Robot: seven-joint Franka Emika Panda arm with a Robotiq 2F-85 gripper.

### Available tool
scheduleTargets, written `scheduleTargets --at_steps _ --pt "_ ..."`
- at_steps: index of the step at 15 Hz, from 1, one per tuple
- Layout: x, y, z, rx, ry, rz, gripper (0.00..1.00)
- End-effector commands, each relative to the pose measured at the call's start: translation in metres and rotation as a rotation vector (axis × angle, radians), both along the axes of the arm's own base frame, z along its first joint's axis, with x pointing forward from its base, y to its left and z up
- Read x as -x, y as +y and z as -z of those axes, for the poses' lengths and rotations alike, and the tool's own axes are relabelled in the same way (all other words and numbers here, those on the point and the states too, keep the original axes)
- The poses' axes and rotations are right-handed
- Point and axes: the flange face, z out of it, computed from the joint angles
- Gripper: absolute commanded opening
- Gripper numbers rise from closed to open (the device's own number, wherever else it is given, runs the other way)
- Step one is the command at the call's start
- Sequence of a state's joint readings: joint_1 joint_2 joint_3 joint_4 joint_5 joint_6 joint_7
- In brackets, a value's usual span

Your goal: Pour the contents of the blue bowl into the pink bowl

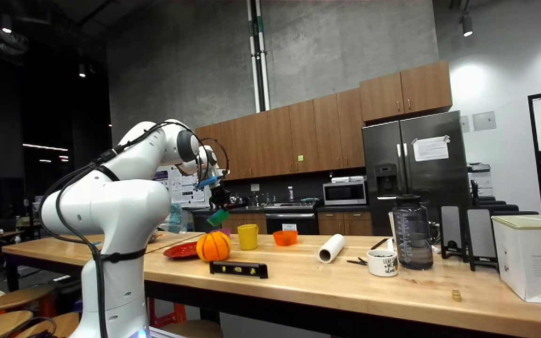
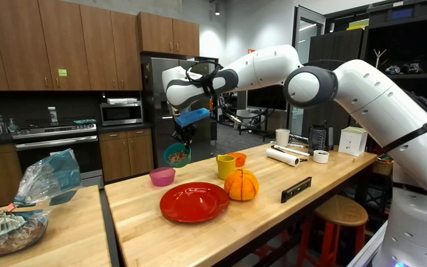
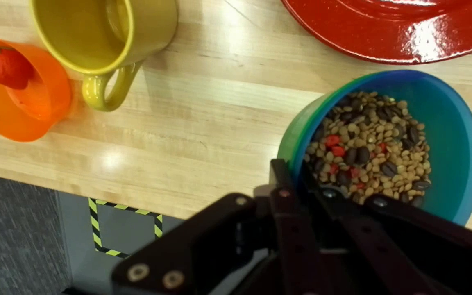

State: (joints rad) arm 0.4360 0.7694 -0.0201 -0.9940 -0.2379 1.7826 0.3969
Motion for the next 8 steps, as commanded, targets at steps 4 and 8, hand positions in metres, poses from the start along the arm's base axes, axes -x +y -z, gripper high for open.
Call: scheduleTargets --at_steps 4,8 --pt "0.001 0.025 0.000 0.053 -0.073 0.004 0.02" --pt "-0.002 0.032 0.002 0.066 -0.096 -0.003 0.02"
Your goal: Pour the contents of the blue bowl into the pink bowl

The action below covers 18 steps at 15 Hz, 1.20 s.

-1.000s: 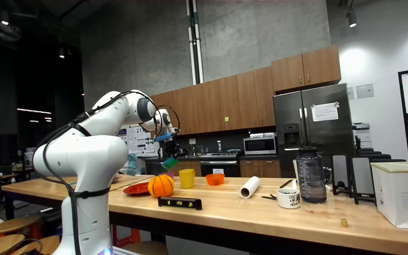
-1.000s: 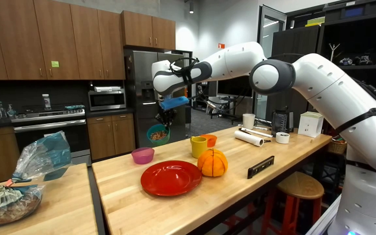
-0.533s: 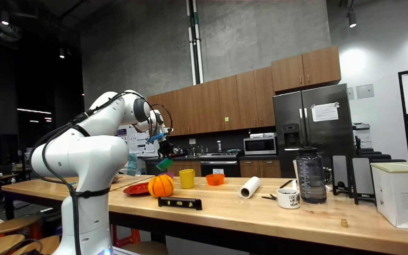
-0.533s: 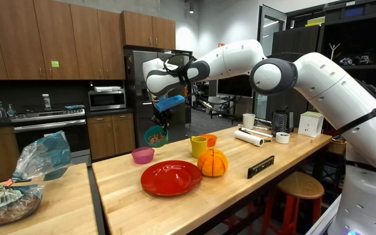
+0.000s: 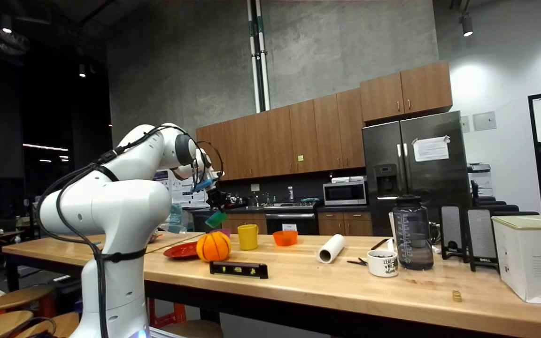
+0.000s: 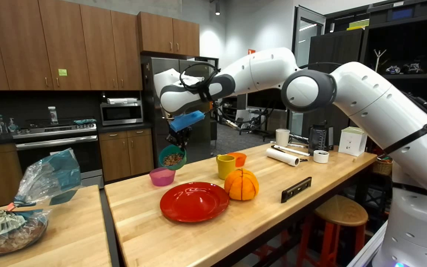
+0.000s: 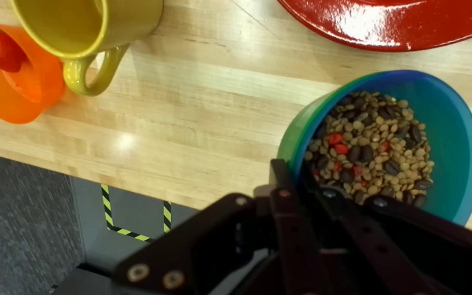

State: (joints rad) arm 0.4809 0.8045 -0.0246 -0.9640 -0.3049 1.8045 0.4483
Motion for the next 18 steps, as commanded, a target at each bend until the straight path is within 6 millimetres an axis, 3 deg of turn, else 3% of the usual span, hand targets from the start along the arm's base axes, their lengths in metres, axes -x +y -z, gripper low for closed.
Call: scheduleTargets --at_steps 1,13,18 --pt "-0.007 0.005 -0.006 0.022 -0.047 0.007 0.02" --pt "-0.015 0.011 -0.015 0.005 -0.088 -0.005 0.02" --pt "-0.012 0.011 -0.001 -0.008 -0.052 -0.009 0.06"
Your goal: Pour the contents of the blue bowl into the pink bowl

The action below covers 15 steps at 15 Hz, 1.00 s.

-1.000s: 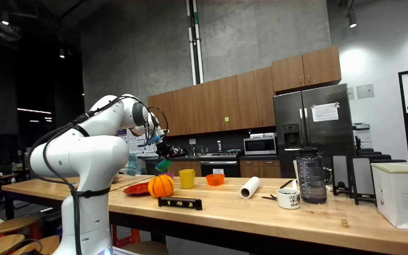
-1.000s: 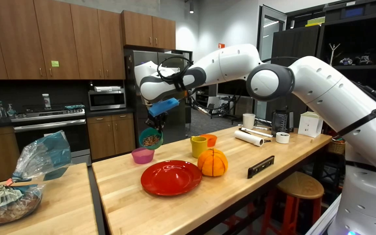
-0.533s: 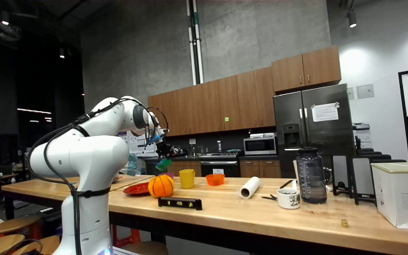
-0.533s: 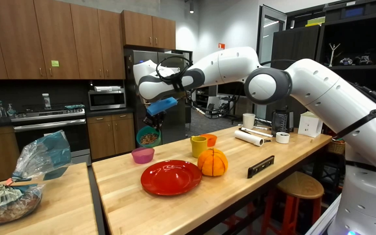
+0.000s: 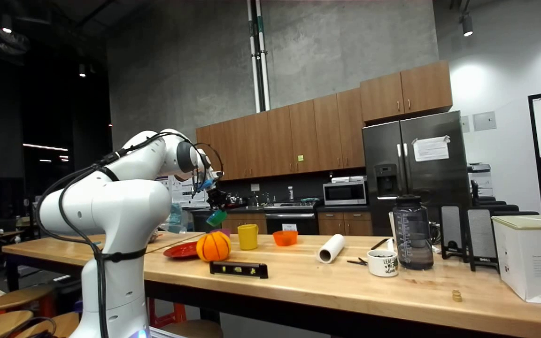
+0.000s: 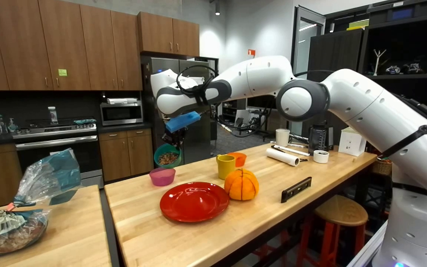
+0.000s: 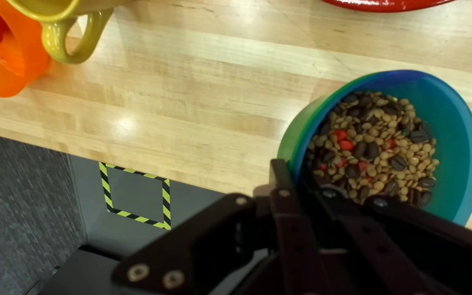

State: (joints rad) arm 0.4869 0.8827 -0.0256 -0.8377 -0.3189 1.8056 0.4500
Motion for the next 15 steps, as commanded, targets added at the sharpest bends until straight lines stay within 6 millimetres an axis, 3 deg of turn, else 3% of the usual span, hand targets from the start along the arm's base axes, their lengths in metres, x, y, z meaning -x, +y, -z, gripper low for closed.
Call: scheduleTargets --at_steps 1,14,15 --pt "-0.0001 0.0001 0.0011 0.001 0.001 0.000 0.06" --pt "-0.0002 0.0003 0.0026 0.001 0.003 0.000 0.06" --pt "-0.0013 0.0005 0.0032 -0.002 0.003 -0.002 0.02"
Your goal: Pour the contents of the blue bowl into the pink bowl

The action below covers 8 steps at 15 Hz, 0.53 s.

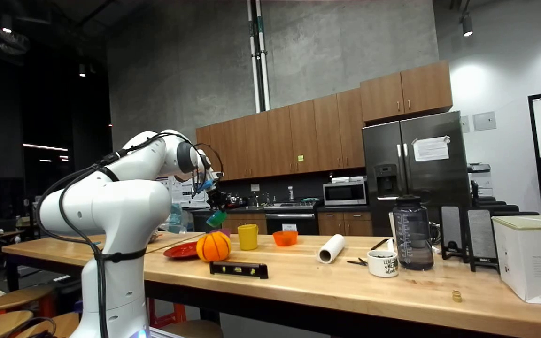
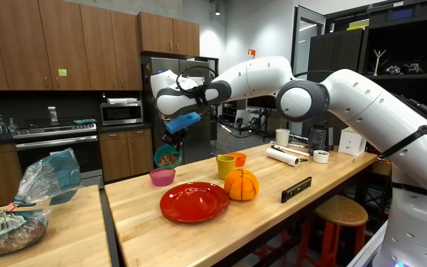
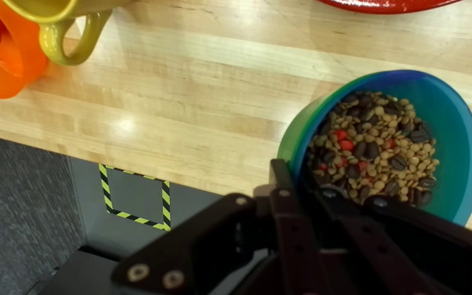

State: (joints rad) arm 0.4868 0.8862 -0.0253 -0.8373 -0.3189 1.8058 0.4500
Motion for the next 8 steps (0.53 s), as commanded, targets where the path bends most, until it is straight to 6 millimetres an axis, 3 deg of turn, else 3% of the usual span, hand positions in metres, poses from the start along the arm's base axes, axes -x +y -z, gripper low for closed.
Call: scheduleTargets --at_steps 1,8 --pt "-0.0027 0.0001 0.0020 0.004 -0.006 -0.001 0.02" --pt "-0.0089 0.0011 0.0071 0.013 -0.024 -0.011 0.02"
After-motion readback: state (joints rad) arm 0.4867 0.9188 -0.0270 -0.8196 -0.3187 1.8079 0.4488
